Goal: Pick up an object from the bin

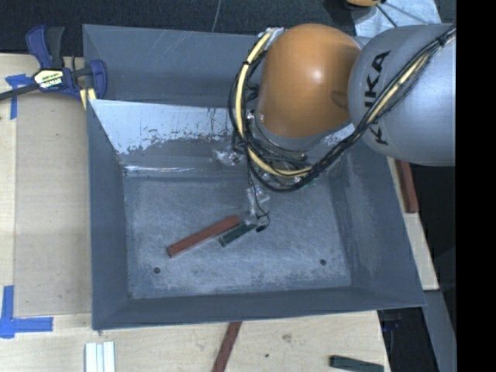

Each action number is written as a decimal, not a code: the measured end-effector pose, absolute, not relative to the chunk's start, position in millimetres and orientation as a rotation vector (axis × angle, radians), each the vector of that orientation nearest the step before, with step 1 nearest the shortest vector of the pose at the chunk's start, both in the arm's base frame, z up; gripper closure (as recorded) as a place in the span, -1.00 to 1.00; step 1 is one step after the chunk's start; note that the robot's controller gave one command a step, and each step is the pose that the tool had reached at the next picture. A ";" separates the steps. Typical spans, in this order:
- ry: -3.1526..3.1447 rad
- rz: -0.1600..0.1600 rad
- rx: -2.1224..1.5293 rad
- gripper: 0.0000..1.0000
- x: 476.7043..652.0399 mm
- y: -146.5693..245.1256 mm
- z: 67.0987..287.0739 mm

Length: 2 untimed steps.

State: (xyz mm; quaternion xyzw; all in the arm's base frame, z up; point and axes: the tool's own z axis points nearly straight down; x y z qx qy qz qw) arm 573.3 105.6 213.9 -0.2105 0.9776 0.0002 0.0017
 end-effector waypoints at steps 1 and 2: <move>3.038 -0.001 -0.758 -1.00 572.5 104.1 182.3; 2.925 -0.002 -1.123 -1.00 576.7 118.5 107.7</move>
Offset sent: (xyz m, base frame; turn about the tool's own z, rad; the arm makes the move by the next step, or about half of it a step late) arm 0.0042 0.0227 -0.1439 -0.3889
